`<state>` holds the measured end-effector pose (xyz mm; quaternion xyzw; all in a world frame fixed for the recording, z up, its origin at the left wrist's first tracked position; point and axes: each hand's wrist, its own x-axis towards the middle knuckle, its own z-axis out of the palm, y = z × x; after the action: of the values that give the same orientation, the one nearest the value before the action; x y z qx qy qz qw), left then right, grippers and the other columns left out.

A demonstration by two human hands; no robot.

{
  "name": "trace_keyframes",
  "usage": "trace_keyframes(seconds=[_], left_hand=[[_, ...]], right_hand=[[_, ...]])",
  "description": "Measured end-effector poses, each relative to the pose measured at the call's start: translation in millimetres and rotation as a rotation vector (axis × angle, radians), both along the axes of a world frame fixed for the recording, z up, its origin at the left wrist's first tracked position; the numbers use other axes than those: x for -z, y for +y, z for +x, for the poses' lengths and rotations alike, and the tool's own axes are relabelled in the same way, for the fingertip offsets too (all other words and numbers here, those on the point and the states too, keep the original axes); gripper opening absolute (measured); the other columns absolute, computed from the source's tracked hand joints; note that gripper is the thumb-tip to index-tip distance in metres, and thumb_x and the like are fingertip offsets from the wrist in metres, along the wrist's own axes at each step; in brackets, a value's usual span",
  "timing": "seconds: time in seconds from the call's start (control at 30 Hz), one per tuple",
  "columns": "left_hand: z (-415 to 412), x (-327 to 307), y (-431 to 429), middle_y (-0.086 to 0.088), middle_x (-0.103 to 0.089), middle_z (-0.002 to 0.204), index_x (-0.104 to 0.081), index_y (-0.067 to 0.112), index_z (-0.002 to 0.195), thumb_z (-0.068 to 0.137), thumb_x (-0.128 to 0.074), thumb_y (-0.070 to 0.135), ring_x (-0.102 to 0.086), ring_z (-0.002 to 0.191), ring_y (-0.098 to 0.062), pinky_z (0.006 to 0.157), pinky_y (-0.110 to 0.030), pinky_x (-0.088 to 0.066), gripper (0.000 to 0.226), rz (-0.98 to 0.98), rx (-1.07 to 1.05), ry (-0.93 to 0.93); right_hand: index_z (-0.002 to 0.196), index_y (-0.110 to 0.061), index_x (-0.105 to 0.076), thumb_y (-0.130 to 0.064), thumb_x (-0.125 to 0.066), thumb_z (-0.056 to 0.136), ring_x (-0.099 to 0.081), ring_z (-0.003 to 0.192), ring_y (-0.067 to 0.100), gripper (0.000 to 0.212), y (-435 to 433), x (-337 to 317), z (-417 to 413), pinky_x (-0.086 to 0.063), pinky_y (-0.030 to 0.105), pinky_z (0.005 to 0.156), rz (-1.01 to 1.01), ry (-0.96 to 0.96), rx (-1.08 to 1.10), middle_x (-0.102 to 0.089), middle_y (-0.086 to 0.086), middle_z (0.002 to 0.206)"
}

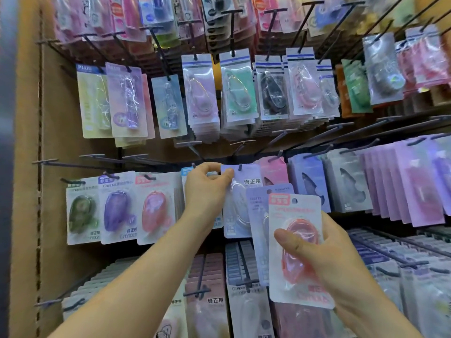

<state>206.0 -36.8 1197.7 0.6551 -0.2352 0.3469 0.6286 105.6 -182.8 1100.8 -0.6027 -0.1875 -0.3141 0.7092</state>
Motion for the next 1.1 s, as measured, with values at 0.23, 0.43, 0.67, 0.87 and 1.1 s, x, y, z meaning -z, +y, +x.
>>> trace_keyframes(seconds=[0.23, 0.43, 0.67, 0.87, 1.1], left_hand=[[0, 12, 10, 0.005, -0.056, 0.117, -0.057, 0.034, 0.122, 0.092, -0.058, 0.016, -0.059, 0.092, -0.015, 0.084, -0.030, -0.047, 0.035, 0.470, -0.260, -0.248], [-10, 33, 18, 0.004, -0.004, 0.161, -0.023, 0.034, 0.151, 0.086, -0.062, 0.039, -0.010, 0.142, -0.021, 0.115, -0.036, -0.024, 0.076, 1.050, -0.525, -0.415], [0, 33, -3, -0.010, -0.004, 0.163, -0.023, 0.025, 0.150, 0.080, -0.058, 0.068, -0.013, 0.146, -0.029, 0.116, -0.044, -0.019, 0.089, 1.237, -0.810, -0.446], [17, 27, -4, -0.028, -0.057, 0.131, -0.070, 0.013, 0.111, 0.050, -0.090, 0.047, -0.061, 0.106, -0.041, 0.091, -0.048, -0.050, 0.073, 1.289, -0.888, -0.466], [-2, 40, 11, -0.002, -0.018, 0.162, -0.029, 0.026, 0.150, 0.090, -0.060, 0.028, -0.016, 0.147, -0.019, 0.116, -0.024, -0.012, 0.069, 0.953, -0.446, -0.409]], right_hand=[[0.105, -0.016, -0.067, -0.021, -0.082, 0.059, -0.074, 0.084, 0.021, 0.049, -6, -4, 16, -0.055, 0.032, 0.070, -0.006, 0.027, 0.045, -0.077, 0.003, 0.093], [0.105, -0.018, -0.068, -0.011, -0.081, 0.069, -0.074, 0.084, 0.019, 0.039, -10, -4, 22, -0.056, 0.023, 0.063, -0.022, 0.018, 0.045, -0.077, 0.003, 0.094], [0.107, -0.020, -0.066, -0.012, -0.082, 0.068, -0.073, 0.088, 0.021, 0.043, -17, -2, 25, -0.057, 0.034, 0.073, 0.024, -0.001, 0.116, -0.077, 0.001, 0.095], [0.106, -0.022, -0.066, -0.021, -0.081, 0.059, -0.073, 0.088, 0.019, 0.049, -14, -1, 22, -0.056, 0.037, 0.076, 0.044, -0.063, 0.122, -0.076, 0.000, 0.096], [0.113, -0.019, -0.062, -0.027, -0.080, 0.060, -0.073, 0.086, 0.017, 0.057, -13, 3, 21, -0.056, 0.027, 0.065, 0.150, -0.097, 0.156, -0.075, 0.000, 0.096]])
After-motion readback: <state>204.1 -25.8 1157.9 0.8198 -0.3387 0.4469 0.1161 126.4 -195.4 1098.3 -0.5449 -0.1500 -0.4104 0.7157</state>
